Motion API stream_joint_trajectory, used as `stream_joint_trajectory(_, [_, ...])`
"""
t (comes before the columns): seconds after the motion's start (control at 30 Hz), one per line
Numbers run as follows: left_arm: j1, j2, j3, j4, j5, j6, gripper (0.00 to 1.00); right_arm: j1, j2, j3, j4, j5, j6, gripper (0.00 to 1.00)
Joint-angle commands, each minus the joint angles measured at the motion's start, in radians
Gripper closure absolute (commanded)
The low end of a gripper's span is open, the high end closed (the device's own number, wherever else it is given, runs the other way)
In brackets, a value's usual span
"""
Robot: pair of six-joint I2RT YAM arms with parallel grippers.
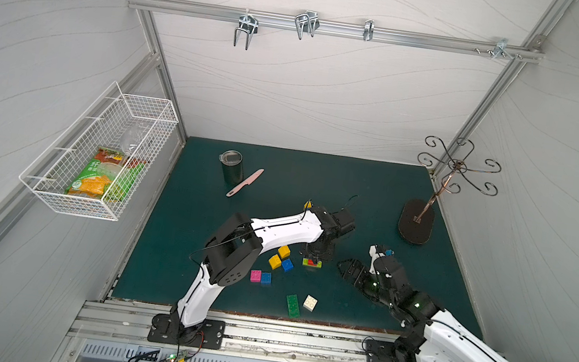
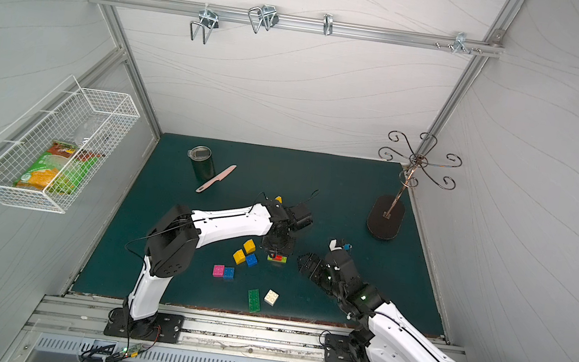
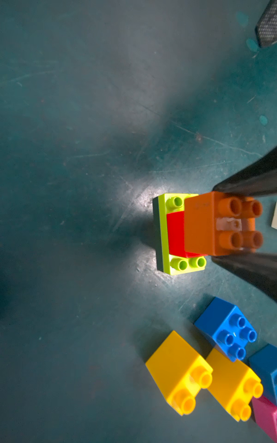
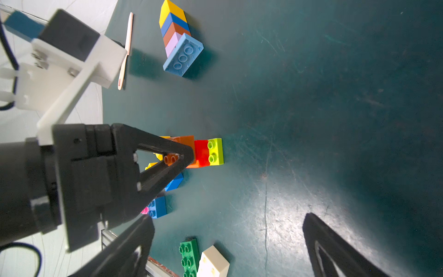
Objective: Assemble the number 1 with lego
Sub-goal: Assemble the lego brick with the lego brick.
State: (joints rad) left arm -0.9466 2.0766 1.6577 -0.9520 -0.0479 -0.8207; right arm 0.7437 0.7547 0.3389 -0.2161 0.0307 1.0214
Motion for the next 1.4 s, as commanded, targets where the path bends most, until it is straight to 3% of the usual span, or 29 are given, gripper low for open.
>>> stream_joint_trajectory(0.0, [0.005, 0.006, -0.007, -0.017, 0.0, -0.006, 0.92, -0.006, 0.005, -0.001, 0.02, -0.009, -0.001, 0.01])
stream_joint_trajectory(0.9, [0.006, -0.029, -0.098, 0.024, 0.0, -0.037, 0.92, -0.01, 0.02, -0.003, 0.033, -0.021, -0.006, 0.01])
stream_joint_trajectory(1.37, [0.024, 0.082, -0.062, 0.017, 0.011, -0.028, 0.93, -0.013, 0.02, -0.003, 0.031, -0.024, -0.005, 0.01])
